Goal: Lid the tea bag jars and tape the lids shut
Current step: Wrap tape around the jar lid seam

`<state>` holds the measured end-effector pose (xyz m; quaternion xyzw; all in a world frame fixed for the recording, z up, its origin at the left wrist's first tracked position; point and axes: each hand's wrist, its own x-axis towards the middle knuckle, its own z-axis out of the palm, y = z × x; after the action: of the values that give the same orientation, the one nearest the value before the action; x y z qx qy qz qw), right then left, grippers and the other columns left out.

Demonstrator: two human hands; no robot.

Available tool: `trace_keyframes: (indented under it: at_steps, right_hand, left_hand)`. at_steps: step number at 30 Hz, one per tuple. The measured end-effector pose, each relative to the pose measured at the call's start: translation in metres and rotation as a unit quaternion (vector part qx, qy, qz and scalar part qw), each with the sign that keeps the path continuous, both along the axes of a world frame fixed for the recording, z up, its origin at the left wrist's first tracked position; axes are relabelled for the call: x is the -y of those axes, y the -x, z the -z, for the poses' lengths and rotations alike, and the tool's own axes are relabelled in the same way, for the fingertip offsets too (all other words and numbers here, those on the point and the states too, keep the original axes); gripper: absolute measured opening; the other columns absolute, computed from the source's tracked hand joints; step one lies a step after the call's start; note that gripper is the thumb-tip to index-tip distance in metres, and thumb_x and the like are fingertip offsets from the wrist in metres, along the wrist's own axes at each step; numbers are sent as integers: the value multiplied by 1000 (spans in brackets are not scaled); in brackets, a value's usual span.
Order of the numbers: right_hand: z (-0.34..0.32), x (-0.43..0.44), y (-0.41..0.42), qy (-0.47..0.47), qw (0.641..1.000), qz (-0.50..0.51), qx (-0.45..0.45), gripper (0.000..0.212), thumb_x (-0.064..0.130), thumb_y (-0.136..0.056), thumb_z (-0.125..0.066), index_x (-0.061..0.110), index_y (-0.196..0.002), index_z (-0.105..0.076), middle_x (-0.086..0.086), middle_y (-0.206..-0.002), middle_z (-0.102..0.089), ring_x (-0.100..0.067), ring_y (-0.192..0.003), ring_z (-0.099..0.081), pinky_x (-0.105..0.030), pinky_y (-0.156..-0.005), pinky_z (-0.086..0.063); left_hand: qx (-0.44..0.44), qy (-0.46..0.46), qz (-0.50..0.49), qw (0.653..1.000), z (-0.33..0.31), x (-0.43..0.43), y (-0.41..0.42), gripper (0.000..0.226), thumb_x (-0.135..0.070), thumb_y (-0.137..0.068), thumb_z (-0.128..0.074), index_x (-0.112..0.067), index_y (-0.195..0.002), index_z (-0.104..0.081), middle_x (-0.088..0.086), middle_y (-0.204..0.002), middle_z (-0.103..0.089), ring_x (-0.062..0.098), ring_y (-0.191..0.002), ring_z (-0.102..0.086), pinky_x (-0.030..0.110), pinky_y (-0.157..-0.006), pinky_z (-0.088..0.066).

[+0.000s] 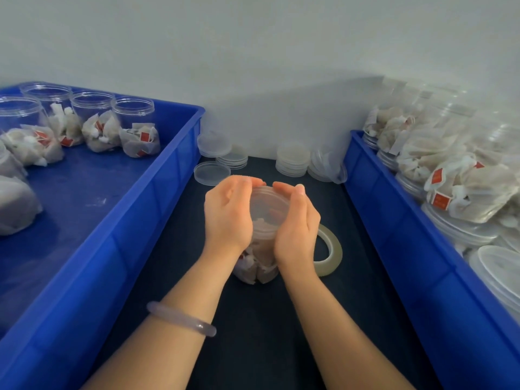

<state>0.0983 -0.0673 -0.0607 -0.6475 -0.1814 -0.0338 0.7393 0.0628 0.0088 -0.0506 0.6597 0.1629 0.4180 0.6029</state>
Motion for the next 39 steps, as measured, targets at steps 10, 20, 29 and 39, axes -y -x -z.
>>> trace_keyframes:
  at_steps: [10, 20, 29, 39]
  right_hand:
    - [-15, 4, 4, 23, 999, -37, -29, 45, 39, -98, -46, 0, -84, -63, -7, -70, -61, 0, -63, -54, -7, -56, -42]
    - [-9, -4, 2, 0, 999, 25, -37, 26, 14, -93, -45, 18, -93, -71, 7, -80, -70, 4, -73, -63, -8, -55, -44]
    - [-7, 2, 2, 22, 999, -39, -30, 34, 31, -97, -50, 14, -124, -61, 14, -112, -63, 14, -99, -56, -4, -81, -42]
    - [-16, -1, 5, 40, 998, 41, -38, 31, 10, -95, -39, 27, -90, -65, 13, -89, -65, -3, -85, -60, -9, -65, -44]
  left_hand:
    - [9, 0, 7, 1000, 1, 4, 4, 23, -14, -97, -46, -8, -107, -67, -13, -90, -64, -14, -80, -58, 3, -67, -42]
    - [16, 14, -2, 1000, 2, 3, 6, 19, -8, -95, -47, -16, -95, -64, -7, -88, -65, -6, -78, -61, 10, -64, -48]
    - [-17, -3, 74, 997, 6, -1, 9, 29, -22, -96, -51, -16, -124, -56, -11, -115, -61, -6, -105, -57, 5, -81, -43]
    - [-29, 45, -24, 998, -4, 13, 7, 25, -11, -96, -43, -25, -93, -64, -13, -92, -61, 5, -89, -59, 16, -70, -48]
